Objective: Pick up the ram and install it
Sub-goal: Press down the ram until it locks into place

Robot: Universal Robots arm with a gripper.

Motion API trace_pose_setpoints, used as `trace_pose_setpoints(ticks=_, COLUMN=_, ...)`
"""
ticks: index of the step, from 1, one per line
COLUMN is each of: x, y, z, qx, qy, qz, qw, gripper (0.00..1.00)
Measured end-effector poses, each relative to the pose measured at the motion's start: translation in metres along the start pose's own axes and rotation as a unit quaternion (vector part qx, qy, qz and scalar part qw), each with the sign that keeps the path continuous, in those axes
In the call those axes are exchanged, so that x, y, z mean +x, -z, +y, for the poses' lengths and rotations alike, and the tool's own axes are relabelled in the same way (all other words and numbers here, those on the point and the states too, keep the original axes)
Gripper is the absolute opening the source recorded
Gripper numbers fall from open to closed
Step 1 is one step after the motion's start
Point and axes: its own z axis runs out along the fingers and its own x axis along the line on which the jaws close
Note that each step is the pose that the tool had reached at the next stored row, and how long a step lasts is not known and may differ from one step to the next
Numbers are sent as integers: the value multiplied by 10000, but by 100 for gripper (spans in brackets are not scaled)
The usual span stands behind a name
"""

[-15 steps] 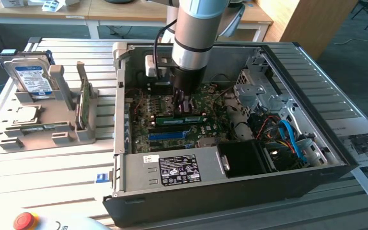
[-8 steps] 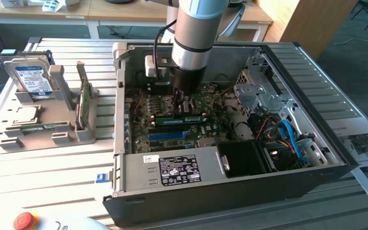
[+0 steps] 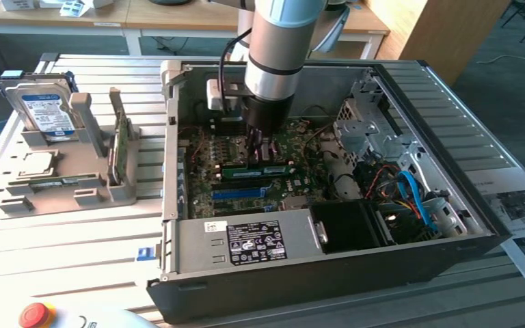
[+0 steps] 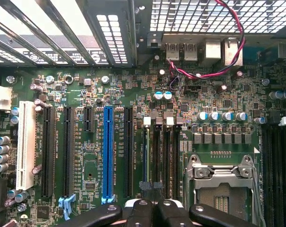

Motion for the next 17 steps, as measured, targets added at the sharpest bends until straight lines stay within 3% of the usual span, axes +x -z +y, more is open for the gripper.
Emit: trace_pose_setpoints(ticks=17, x=2, y=-11, z=5, qx=0, qy=0, qz=-1, qw=10000, gripper=11)
